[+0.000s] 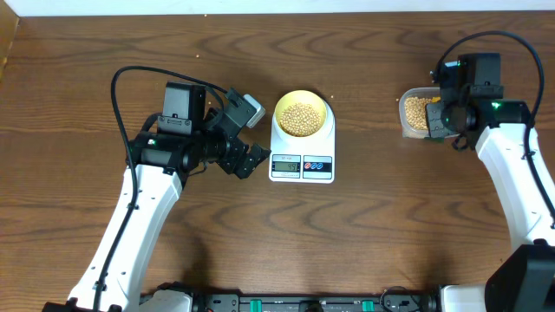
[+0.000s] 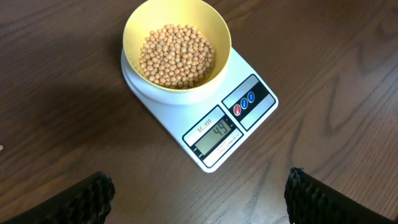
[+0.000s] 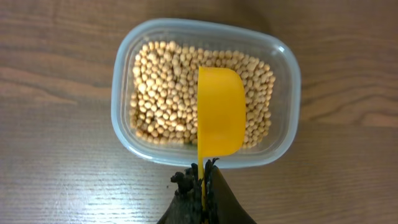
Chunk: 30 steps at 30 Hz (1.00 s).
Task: Scoop item into bowl and weigh 50g on scale
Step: 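Move the empty scoop right back down into the tub, then scoop soybeans in the tub with the right gripper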
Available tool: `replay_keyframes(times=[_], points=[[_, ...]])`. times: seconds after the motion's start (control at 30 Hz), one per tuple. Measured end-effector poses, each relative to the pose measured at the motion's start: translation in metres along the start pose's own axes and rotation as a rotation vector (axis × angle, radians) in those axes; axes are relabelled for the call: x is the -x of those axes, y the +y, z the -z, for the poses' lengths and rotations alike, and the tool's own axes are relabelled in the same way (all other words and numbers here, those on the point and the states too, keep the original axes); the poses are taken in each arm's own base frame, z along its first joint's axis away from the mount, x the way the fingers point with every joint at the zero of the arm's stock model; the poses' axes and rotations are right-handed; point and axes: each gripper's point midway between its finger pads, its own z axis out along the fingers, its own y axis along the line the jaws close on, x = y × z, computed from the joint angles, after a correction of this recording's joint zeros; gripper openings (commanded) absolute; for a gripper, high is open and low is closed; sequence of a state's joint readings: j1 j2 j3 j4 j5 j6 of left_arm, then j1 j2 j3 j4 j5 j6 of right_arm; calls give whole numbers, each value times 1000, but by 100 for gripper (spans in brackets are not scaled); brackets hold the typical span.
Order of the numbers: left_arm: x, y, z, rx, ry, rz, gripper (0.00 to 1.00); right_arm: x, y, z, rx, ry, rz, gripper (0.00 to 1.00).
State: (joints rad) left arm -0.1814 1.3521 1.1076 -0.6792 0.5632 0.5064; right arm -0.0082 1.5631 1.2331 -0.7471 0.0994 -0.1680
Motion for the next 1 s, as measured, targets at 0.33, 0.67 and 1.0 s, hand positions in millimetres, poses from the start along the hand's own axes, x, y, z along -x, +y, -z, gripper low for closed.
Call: replay_keyframes(times=[0.33,0.67,1.0], points=[[0,0,0,0,0,0,90,-36,12,-22,35,79,7,1],[0,0,0,0,0,0,90,-48,23,-34,78,79,2,1],[0,0,0,0,0,0,90,-22,21,-36,80,-27,-59,1]])
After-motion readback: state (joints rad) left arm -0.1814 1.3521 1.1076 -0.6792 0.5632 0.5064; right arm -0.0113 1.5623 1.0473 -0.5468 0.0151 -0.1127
